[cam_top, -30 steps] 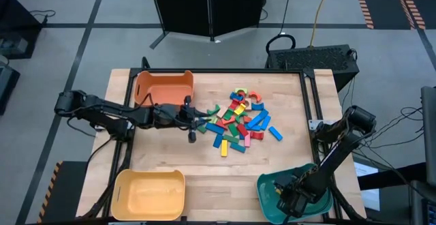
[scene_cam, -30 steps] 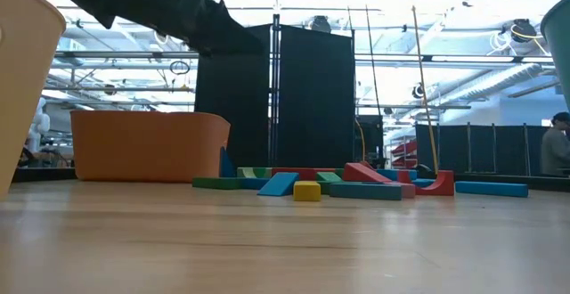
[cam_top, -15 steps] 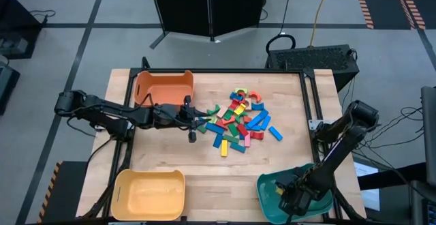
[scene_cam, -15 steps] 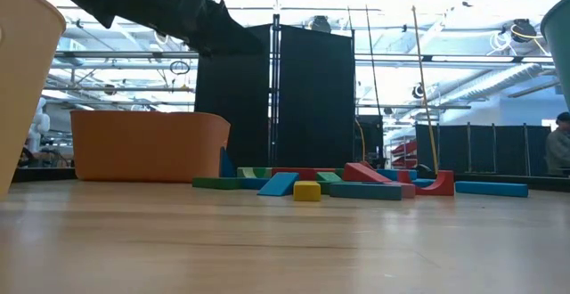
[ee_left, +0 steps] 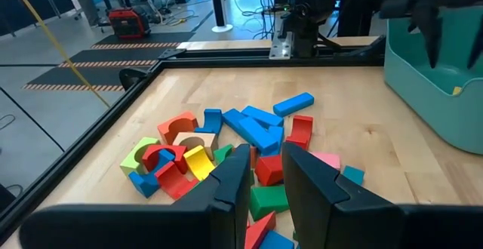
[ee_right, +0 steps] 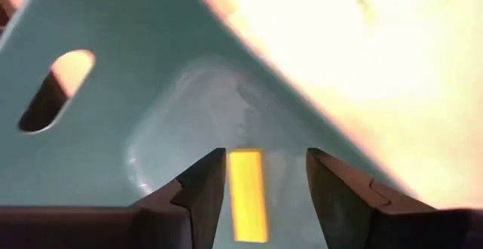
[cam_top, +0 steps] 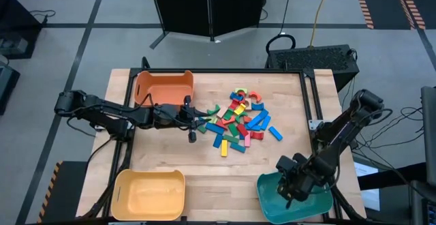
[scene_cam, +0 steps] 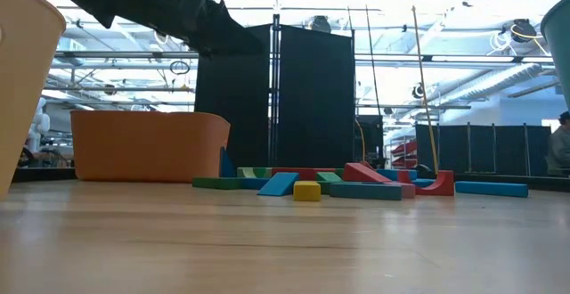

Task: Sort blocks by size
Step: Put the blue rectangular block into the blue bin

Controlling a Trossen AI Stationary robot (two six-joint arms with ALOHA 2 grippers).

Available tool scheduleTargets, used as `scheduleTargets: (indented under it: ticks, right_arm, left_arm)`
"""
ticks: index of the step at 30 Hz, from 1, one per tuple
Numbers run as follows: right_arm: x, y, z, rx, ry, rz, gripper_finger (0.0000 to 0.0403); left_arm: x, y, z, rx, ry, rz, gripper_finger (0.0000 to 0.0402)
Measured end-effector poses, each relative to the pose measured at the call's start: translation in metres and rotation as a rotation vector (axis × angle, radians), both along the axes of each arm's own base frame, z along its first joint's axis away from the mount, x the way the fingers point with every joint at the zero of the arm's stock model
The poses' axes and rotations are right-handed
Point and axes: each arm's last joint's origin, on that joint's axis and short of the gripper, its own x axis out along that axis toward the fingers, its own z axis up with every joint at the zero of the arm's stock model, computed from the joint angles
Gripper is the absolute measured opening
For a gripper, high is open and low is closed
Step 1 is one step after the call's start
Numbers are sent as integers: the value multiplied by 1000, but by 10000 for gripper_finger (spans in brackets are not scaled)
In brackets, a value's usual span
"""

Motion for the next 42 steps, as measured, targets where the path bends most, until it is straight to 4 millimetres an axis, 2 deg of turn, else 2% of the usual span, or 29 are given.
scheduleTargets:
  ticks: [7,17,23,33,42]
  right_arm:
    - [9,-32,-2,-137,104,-32,171]
    - [32,-70,-1,-325,74,-13,171]
    - [36,-99,-2,-380,180,-78,179]
    - [45,-139,-4,-379,274,-82,236]
    - [42,-171,-32,-311,323,-102,263]
  left_arm:
    - [0,0,0,2,0,0,80]
    - [0,0,0,2,0,0,80]
    - [0,0,0,2,0,0,80]
    - [0,0,0,1,4,0,80]
    - [-1,0,-3,2,28,0,80]
